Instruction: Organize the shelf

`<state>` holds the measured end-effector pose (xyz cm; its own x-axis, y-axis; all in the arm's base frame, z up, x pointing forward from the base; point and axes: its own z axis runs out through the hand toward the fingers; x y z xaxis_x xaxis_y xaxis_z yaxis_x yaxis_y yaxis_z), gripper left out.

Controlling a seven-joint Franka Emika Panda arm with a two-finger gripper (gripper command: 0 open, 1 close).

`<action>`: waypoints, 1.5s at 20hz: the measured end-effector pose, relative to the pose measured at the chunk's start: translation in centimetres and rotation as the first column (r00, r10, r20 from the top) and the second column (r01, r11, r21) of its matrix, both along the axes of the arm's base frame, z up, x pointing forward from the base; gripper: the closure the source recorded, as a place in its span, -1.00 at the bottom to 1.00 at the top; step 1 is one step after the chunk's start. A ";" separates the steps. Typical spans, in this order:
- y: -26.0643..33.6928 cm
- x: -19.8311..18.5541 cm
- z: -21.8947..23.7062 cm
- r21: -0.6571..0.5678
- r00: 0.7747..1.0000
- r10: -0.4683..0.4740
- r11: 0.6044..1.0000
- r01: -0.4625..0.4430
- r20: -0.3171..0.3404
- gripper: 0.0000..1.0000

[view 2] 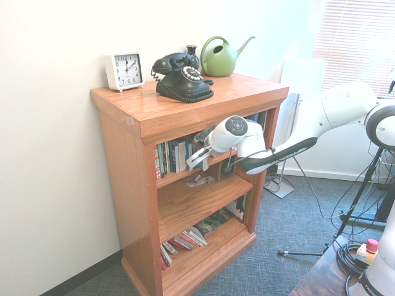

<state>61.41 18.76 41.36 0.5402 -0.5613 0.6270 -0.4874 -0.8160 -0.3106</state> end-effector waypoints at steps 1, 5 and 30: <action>0.0 0.0 0.0 0.000 1.000 0.000 1.000 0.000 0.000 -1.00; 0.0 0.0 0.0 -0.004 1.000 0.001 1.000 -0.001 0.002 -1.00; -4.2 -9.8 -3.0 0.021 0.999 0.038 0.999 -0.038 0.011 -1.00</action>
<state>51.58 14.54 38.35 0.5549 -0.5537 0.6208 -0.4524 -0.8271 -0.3334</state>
